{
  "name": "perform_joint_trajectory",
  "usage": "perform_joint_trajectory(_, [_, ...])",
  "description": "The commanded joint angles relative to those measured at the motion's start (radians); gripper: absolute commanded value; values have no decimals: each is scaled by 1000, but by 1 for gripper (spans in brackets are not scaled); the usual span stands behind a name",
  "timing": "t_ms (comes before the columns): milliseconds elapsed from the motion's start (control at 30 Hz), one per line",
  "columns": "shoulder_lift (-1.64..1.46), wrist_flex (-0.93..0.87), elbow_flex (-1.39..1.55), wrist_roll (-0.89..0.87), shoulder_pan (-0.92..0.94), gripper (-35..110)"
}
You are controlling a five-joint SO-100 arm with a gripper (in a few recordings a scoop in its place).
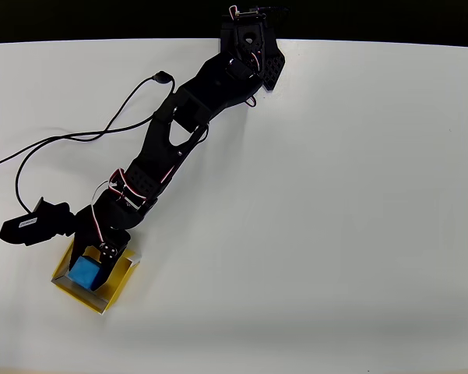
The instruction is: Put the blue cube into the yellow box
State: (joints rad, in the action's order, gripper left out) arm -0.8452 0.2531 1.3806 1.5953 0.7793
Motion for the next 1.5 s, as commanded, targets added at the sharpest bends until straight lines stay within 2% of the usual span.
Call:
perform_joint_trajectory(0, [-71,40,-126,26,-3,9])
perform_joint_trajectory(100, [-60,44,-112,34,0,14])
perform_joint_trajectory(233, [-48,74,-87,51,6,33])
perform_joint_trajectory(333, [-54,75,-77,55,8,41])
perform_joint_trajectory(500, [-114,66,-52,58,8,44])
perform_joint_trajectory(600, [-193,31,-25,67,8,39])
perform_joint_trajectory(700, [-324,-17,28,75,5,28])
perform_joint_trajectory(967, [-752,-238,216,21,-38,8])
perform_joint_trajectory(1167, [-1055,-308,494,28,-149,3])
perform_joint_trajectory(1467, [-1442,-552,827,18,-403,0])
